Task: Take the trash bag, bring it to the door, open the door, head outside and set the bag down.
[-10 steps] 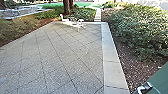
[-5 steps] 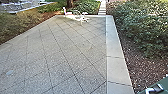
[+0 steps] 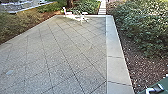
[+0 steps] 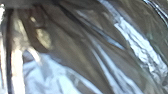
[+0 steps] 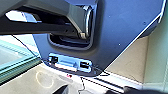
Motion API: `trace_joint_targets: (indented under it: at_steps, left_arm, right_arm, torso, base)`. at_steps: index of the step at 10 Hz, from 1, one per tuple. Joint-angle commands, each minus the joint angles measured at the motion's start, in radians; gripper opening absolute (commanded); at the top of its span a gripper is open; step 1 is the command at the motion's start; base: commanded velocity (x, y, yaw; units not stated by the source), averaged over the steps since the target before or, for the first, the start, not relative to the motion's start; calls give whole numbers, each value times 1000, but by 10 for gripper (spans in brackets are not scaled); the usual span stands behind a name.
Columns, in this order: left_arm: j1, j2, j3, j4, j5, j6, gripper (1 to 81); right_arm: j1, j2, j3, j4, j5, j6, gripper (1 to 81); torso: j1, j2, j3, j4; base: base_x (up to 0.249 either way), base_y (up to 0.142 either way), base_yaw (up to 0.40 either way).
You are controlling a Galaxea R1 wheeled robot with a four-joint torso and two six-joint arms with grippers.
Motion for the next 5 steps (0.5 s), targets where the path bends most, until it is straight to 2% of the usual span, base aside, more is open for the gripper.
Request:
trace_joint_targets:
  at_steps: [1,3,5]
  left_arm:
    - [-172,-82,-41,-31,201,1,10]
    - [-234,-86,-43,-31,263,1,10]
    - [-290,-100,-43,-50,319,1,10]
  right_arm:
    - [-7,5,2,3,-85,-2,811]
    - [-8,5,2,4,-85,-2,811]
    - [-8,2,2,4,-85,-2,811]
  torso:
    - [0,0,0,0]
    - [0,0,0,0]
    - [0,0,0,0]
  base:
    - [0,0,0]
    - [0,0,0]
    - [0,0,0]
